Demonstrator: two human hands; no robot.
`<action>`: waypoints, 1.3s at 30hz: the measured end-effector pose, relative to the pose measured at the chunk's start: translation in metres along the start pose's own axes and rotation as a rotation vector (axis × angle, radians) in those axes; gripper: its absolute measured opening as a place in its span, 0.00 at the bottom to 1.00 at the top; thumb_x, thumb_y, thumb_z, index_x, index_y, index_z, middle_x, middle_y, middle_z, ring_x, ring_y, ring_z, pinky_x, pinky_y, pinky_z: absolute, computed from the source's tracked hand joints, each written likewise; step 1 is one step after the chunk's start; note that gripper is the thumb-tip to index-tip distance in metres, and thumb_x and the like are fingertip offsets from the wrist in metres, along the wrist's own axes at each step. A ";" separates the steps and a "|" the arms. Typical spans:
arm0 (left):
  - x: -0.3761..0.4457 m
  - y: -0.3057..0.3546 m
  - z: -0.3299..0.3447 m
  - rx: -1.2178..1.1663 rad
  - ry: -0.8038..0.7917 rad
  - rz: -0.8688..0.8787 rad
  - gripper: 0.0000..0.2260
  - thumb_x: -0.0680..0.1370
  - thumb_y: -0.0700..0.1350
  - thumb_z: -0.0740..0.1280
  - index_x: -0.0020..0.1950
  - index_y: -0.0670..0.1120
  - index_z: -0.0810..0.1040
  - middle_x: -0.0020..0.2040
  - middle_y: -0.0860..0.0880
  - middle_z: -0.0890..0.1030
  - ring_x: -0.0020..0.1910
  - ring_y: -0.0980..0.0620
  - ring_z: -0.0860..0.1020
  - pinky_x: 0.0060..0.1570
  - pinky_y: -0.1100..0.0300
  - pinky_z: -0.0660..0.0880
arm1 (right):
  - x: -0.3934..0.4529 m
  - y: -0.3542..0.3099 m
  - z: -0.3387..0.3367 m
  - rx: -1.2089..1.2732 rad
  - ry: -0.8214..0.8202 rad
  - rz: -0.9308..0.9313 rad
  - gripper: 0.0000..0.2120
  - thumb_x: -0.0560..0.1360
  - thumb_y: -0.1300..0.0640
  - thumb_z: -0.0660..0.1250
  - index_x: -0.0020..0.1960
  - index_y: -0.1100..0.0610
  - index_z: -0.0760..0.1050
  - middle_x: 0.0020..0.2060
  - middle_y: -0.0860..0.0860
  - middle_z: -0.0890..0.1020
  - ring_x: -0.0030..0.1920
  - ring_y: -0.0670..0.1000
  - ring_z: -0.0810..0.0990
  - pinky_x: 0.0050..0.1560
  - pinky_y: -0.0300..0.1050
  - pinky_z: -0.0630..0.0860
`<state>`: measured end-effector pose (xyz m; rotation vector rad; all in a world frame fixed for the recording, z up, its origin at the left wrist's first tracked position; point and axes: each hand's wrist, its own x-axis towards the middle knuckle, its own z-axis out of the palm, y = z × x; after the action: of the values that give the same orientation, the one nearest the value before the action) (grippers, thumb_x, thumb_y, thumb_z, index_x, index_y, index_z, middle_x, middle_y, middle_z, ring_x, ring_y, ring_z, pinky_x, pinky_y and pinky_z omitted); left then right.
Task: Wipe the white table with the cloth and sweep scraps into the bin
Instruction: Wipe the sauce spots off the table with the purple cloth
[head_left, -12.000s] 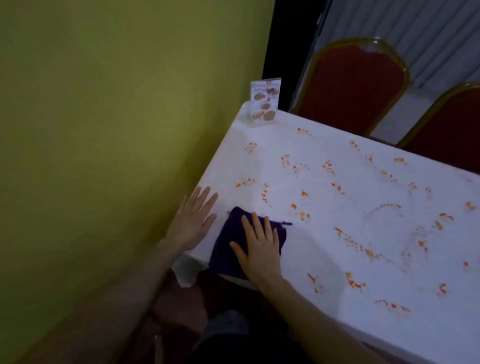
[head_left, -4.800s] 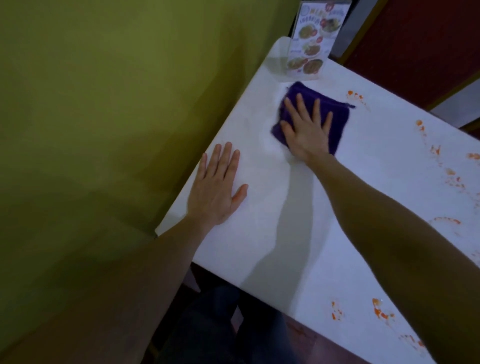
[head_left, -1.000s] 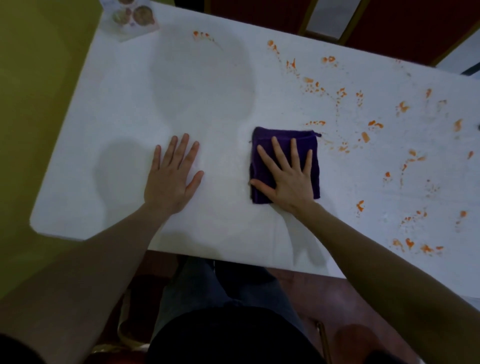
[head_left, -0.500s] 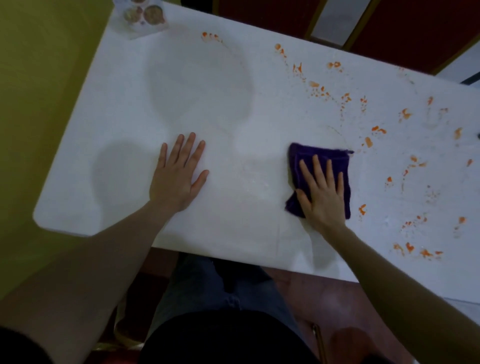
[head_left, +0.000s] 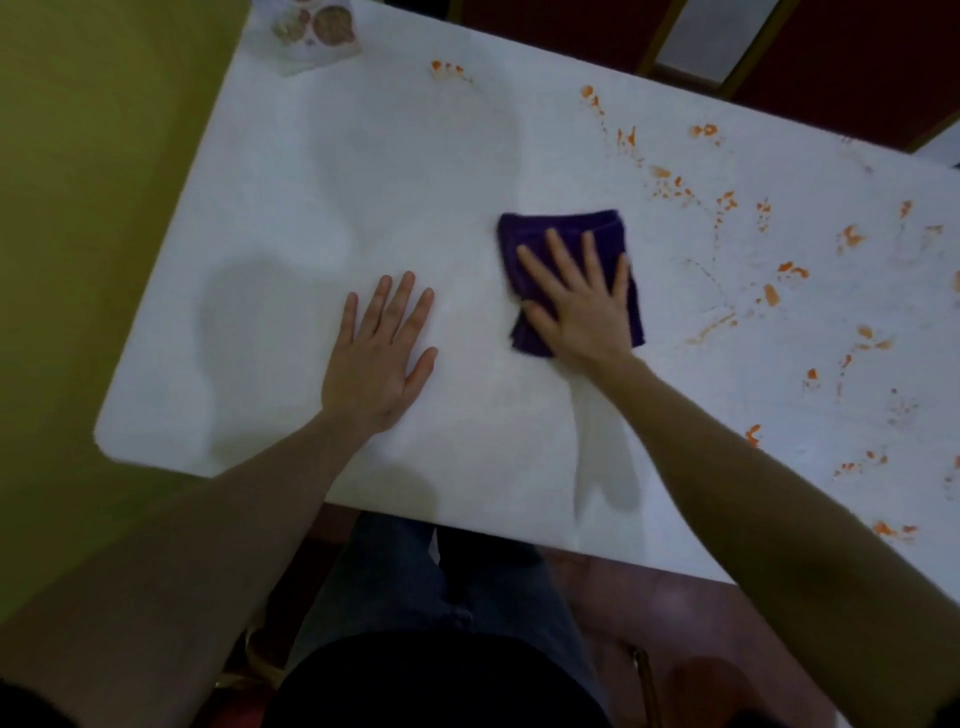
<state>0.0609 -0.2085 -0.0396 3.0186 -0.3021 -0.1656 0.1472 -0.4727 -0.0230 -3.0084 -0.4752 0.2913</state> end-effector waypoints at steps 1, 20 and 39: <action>0.000 0.000 0.000 -0.003 -0.004 -0.004 0.29 0.82 0.59 0.44 0.82 0.50 0.47 0.82 0.48 0.47 0.81 0.47 0.46 0.77 0.42 0.48 | 0.004 0.021 -0.004 0.023 0.000 0.094 0.31 0.76 0.35 0.49 0.78 0.38 0.52 0.79 0.47 0.53 0.79 0.59 0.49 0.73 0.71 0.43; 0.088 -0.076 -0.024 -0.078 0.043 -0.042 0.28 0.83 0.57 0.47 0.81 0.48 0.53 0.81 0.44 0.53 0.80 0.44 0.52 0.77 0.46 0.48 | -0.043 -0.063 0.013 0.003 -0.025 -0.088 0.29 0.80 0.36 0.46 0.79 0.42 0.51 0.80 0.48 0.51 0.79 0.61 0.45 0.73 0.72 0.44; 0.135 -0.115 -0.025 -0.001 0.066 -0.109 0.30 0.81 0.59 0.46 0.81 0.49 0.50 0.82 0.45 0.51 0.80 0.44 0.50 0.77 0.40 0.49 | 0.017 0.013 -0.010 0.074 0.021 0.400 0.32 0.77 0.33 0.44 0.79 0.39 0.49 0.80 0.46 0.50 0.79 0.59 0.45 0.73 0.68 0.47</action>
<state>0.2178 -0.1218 -0.0409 3.0328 -0.1322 -0.0740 0.1690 -0.4799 -0.0174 -3.0063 0.1425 0.2937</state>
